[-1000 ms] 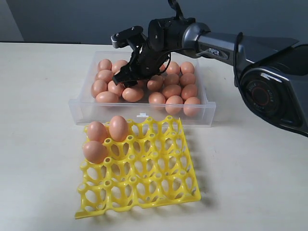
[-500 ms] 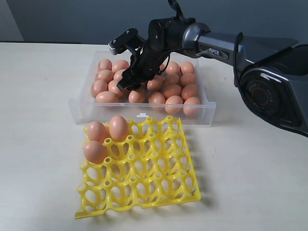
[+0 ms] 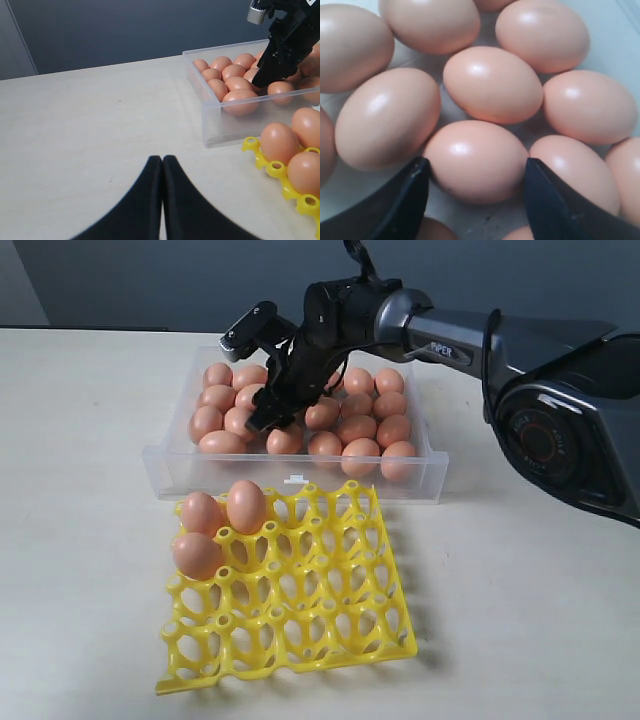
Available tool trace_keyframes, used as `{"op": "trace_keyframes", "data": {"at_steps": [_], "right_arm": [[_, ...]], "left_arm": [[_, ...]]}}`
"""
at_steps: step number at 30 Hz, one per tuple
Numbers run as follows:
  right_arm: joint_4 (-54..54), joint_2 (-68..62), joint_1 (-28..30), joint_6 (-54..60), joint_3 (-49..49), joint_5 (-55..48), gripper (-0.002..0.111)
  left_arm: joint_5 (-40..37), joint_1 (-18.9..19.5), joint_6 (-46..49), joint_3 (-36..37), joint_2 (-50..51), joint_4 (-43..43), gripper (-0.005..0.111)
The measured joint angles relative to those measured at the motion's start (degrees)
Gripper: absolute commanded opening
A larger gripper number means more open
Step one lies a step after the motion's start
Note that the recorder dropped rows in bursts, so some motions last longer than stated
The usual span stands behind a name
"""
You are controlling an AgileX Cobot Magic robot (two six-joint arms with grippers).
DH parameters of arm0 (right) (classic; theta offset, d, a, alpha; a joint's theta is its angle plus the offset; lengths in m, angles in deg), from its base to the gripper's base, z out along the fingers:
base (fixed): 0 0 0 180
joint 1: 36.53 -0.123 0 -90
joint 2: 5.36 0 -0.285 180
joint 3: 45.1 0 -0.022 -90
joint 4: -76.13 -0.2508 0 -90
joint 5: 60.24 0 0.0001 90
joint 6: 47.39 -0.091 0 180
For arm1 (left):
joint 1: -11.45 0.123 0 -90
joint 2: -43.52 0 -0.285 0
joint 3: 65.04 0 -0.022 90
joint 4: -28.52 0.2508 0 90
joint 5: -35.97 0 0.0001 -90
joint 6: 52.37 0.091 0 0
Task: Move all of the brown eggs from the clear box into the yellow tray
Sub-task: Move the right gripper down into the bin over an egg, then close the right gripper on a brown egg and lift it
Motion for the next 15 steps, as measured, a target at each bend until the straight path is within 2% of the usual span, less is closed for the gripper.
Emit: {"op": "trace_keyframes", "data": {"at_steps": [15], "right_arm": [[0.5, 0.0, -0.7, 11.4, -0.1, -1.3, 0.053]], "left_arm": [[0.0, 0.0, 0.0, 0.0, 0.0, 0.0, 0.000]]}}
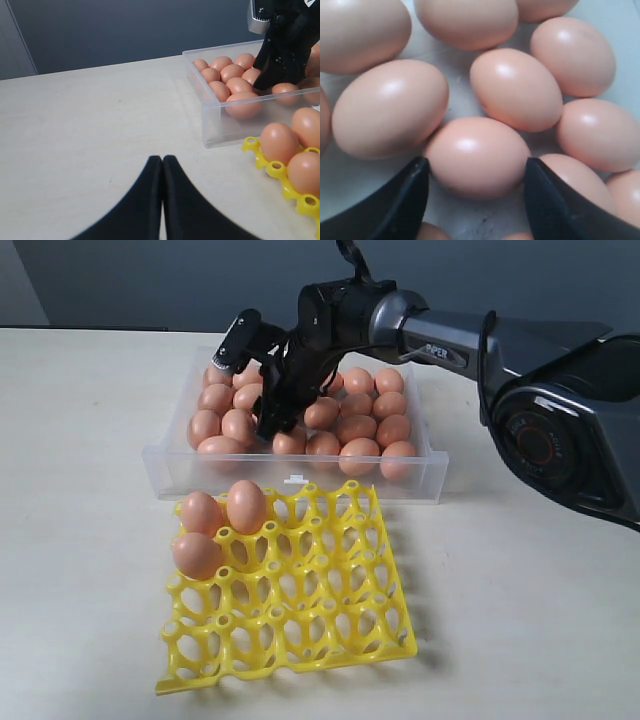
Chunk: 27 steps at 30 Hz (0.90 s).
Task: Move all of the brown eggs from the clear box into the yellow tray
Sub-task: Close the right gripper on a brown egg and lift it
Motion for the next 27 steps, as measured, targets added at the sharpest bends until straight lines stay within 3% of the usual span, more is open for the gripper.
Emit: {"op": "trace_keyframes", "data": {"at_steps": [8, 15, 17, 27], "right_arm": [[-2.5, -0.5, -0.5, 2.0, -0.1, -5.4, 0.037], [-4.1, -0.6, -0.7, 2.4, -0.8, -6.2, 0.056], [-3.8, -0.6, -0.7, 1.1, -1.8, -7.5, 0.057], [3.7, 0.0, -0.7, -28.7, -13.4, -13.8, 0.057]], "left_arm": [[0.0, 0.0, 0.0, 0.0, 0.0, 0.0, 0.000], [0.0, 0.0, 0.0, 0.0, 0.0, 0.0, 0.000], [0.0, 0.0, 0.0, 0.0, 0.0, 0.0, 0.000], [0.0, 0.0, 0.0, 0.0, 0.0, 0.0, 0.000]]}}
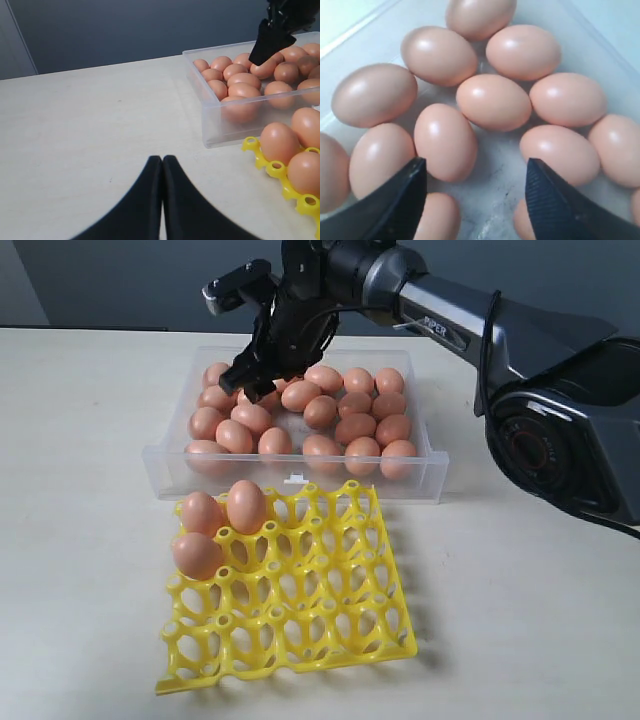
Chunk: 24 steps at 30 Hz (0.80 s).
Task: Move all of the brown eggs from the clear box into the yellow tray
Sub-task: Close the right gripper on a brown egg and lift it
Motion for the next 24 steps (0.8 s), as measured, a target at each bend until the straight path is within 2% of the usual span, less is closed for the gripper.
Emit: {"op": "trace_keyframes", "data": {"at_steps": [4, 9, 17, 24], "right_arm": [[0.3, 0.0, 0.0, -7.0, -1.5, -5.7, 0.057], [0.4, -0.3, 0.0, -9.8, -1.5, -11.6, 0.057], [-5.1, -1.6, 0.0, -10.7, -1.5, -13.0, 0.057], [-3.1, -3.0, 0.0, -10.7, -1.5, -13.3, 0.057]], "left_arm": [[0.0, 0.0, 0.0, 0.0, 0.0, 0.0, 0.000], [0.0, 0.0, 0.0, 0.0, 0.0, 0.0, 0.000], [0.0, 0.0, 0.0, 0.0, 0.0, 0.0, 0.000], [0.0, 0.0, 0.0, 0.0, 0.0, 0.0, 0.000]]}}
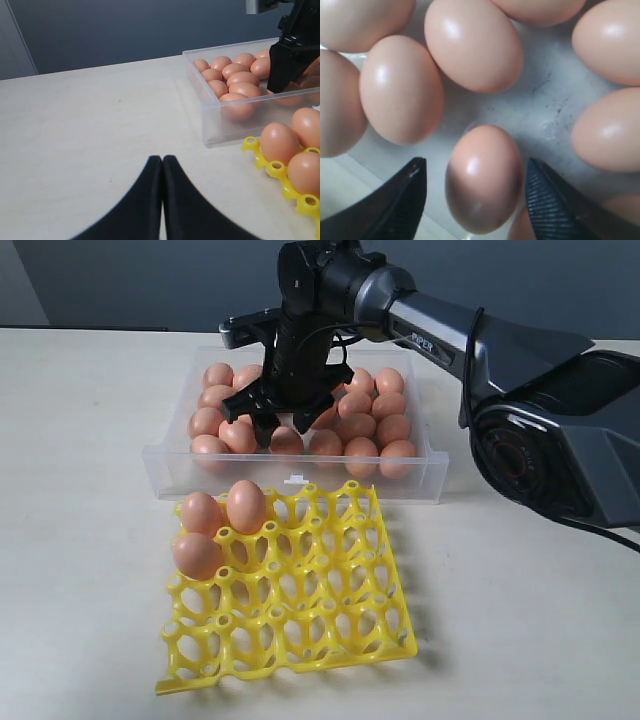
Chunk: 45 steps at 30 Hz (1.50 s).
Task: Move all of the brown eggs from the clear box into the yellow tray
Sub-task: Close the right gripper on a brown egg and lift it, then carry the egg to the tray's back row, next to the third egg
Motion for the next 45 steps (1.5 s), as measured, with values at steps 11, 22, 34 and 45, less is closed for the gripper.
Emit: {"op": "trace_keyframes", "data": {"at_steps": [11, 22, 34, 45], "right_arm": [[1.3, -1.5, 0.0, -0.1, 0.0, 0.0, 0.022], [-2.5, 4.2, -0.7, 0.0, 0.0, 8.7, 0.000], [8.3, 33.6, -10.3, -8.7, 28.8, 47.8, 0.000], [9.1, 50.9, -10.3, -13.1, 73.1, 80.8, 0.000]], "left_arm": [[0.0, 0.0, 0.0, 0.0, 0.0, 0.0, 0.000], [0.0, 0.0, 0.0, 0.0, 0.0, 0.0, 0.000], [0.0, 0.0, 0.0, 0.0, 0.0, 0.0, 0.000], [0.0, 0.0, 0.0, 0.0, 0.0, 0.0, 0.000]]}}
